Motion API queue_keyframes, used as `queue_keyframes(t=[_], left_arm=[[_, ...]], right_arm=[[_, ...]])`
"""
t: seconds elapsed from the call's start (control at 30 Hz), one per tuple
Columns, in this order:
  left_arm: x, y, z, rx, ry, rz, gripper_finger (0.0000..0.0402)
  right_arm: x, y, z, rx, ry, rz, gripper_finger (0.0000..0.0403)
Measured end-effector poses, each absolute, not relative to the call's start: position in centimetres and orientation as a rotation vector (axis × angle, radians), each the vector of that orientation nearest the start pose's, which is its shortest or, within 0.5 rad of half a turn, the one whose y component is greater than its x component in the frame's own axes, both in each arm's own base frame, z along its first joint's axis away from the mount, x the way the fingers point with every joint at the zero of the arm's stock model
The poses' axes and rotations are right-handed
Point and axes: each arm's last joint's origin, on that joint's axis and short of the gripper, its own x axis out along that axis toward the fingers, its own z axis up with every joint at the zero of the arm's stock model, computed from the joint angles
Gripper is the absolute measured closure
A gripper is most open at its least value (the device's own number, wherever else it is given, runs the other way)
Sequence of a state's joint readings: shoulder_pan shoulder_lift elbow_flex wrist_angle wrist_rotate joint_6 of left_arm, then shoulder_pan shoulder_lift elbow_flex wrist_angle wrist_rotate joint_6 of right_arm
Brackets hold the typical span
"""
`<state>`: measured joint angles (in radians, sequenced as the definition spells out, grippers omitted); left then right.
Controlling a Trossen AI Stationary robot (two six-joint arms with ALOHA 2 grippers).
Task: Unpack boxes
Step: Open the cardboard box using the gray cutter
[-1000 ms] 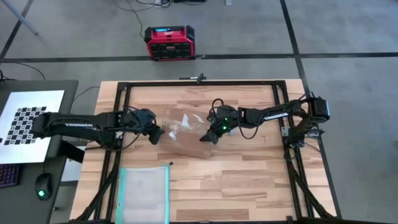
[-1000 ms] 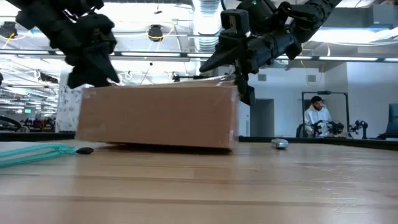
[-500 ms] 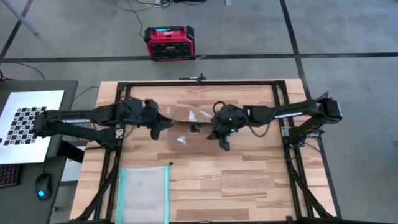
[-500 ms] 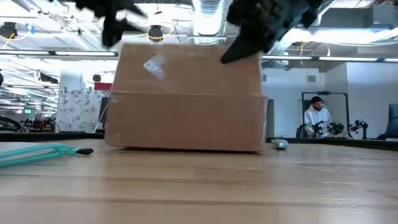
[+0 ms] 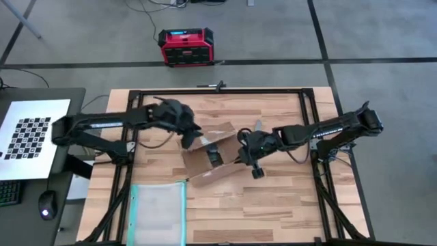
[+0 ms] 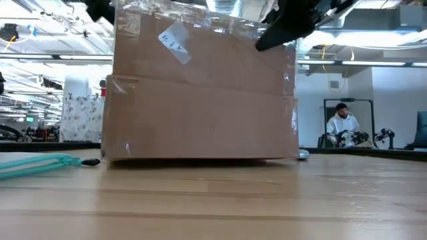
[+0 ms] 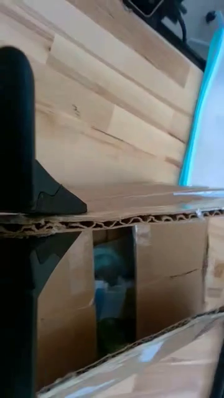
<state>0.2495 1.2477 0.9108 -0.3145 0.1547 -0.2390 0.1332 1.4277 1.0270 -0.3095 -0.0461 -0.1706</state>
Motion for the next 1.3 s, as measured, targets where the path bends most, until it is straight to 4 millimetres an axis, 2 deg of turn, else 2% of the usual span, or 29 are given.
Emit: queue_keyframes(t=[0.07,0.17,0.37,0.57,0.73,0.93,1.0,1.13,1.3], left_arm=[[26.5,5.9,26.3,-0.297,0.717,0.135,0.0265],[27.7,5.2,26.1,-0.185,0.829,0.078,0.0265],[29.4,4.0,26.7,-0.005,0.959,0.112,0.0265],[29.6,2.7,27.2,0.091,0.981,0.164,0.0265],[29.3,3.0,26.0,0.169,1.002,0.262,0.0265],[29.3,4.5,25.5,0.216,0.962,0.414,0.027],[29.4,5.1,25.8,0.214,0.942,0.44,0.0292],[29.6,7.4,27.1,0.083,0.857,0.425,0.0382],[28.7,11.1,26.9,-0.112,0.805,0.402,0.0399]], right_arm=[[30.0,4.7,26.1,-0.193,0.705,0.204,0.0402],[29.9,5.1,26.0,-0.174,0.722,0.153,0.0403],[29.9,4.9,26.0,-0.143,0.732,0.093,0.0403],[29.9,4.7,26.0,-0.152,0.733,0.063,0.0403],[29.9,4.7,26.0,-0.147,0.734,0.06,0.0403],[29.9,4.8,26.0,-0.128,0.735,0.057,0.0403],[29.8,5.0,26.0,-0.129,0.735,0.063,0.0403],[29.7,5.7,25.9,-0.137,0.737,0.082,0.0403],[29.5,6.4,25.9,-0.118,0.738,0.086,0.0403]])
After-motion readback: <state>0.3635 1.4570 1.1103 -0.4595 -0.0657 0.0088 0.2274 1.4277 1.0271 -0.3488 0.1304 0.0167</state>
